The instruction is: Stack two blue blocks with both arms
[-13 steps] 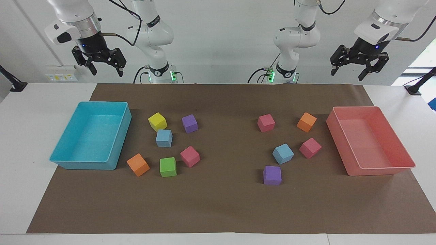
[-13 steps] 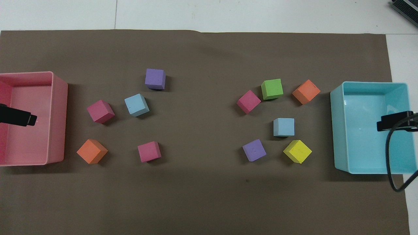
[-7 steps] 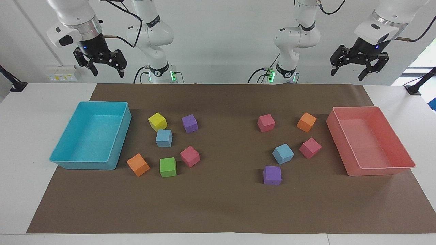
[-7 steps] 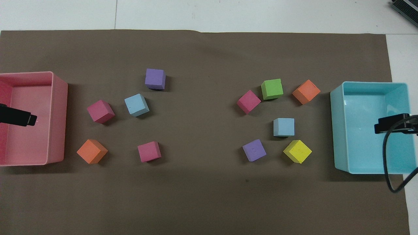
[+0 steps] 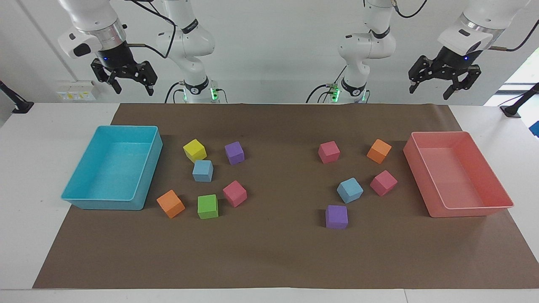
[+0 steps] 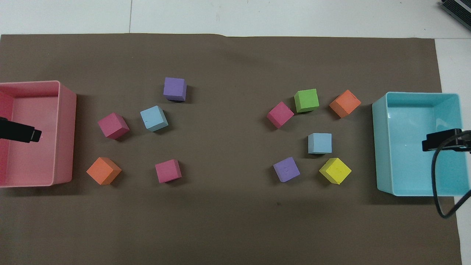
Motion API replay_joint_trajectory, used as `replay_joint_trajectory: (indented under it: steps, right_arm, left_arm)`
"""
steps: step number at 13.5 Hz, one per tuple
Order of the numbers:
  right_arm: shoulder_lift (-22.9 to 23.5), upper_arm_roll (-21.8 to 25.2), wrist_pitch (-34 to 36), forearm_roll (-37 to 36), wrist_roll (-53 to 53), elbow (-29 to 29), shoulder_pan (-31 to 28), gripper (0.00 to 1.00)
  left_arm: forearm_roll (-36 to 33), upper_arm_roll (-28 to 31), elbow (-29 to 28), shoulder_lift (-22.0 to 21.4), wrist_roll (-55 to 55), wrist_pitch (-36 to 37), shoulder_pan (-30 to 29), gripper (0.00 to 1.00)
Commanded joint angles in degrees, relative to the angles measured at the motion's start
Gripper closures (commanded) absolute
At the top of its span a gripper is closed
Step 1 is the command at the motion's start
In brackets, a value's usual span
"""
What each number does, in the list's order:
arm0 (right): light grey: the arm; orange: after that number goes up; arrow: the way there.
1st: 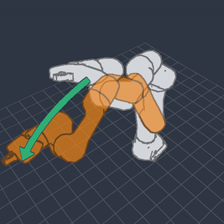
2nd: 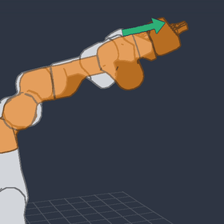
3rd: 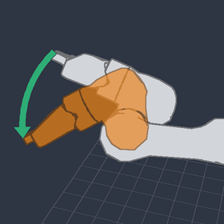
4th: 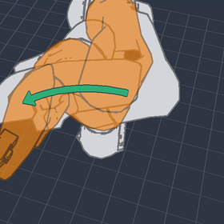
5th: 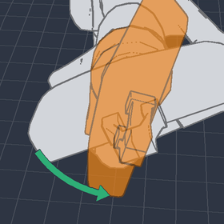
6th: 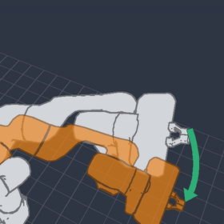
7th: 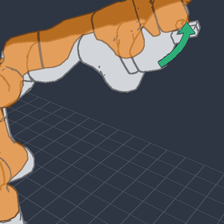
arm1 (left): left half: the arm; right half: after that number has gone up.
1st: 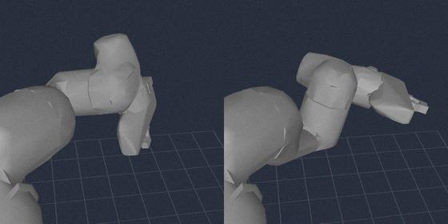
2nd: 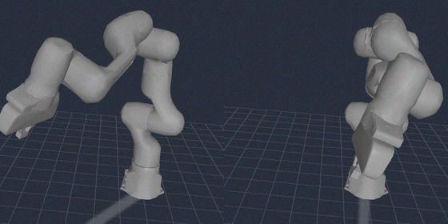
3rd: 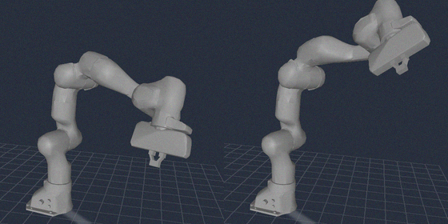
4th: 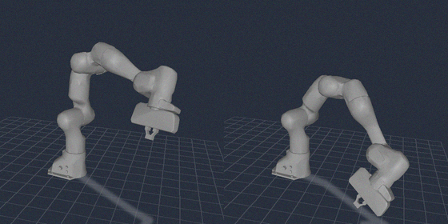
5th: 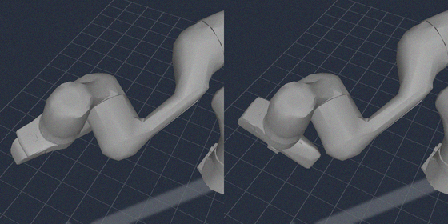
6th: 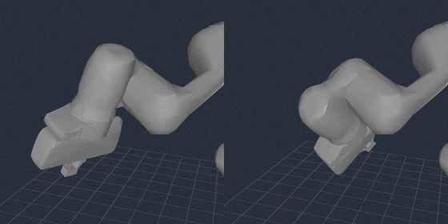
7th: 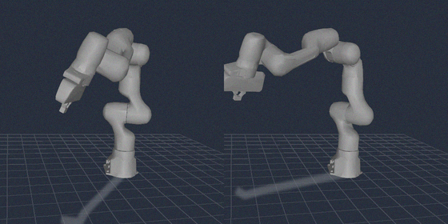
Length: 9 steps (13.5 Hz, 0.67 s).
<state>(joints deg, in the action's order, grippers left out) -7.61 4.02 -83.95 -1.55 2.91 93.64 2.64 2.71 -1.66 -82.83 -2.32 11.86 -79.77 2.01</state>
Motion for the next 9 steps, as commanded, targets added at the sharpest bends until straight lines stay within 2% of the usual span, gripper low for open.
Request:
replay_joint_trajectory:
  steps: [1,9]
  right_arm:
    - [-1.5,-0.3,-0.5,-0.2,-1.4,1.7,-0.8,0.00]
    - [-1.5,-0.3,-0.3,-0.2,-1.3,1.7,-0.8,0.00]
  left_arm:
    - [0.0,0.2,0.6,-0.1,-0.3,1.7,-0.1,0.00]
    - [-1.0,0.2,-0.1,-0.5,-0.1,2.0,-0.1,0.00]
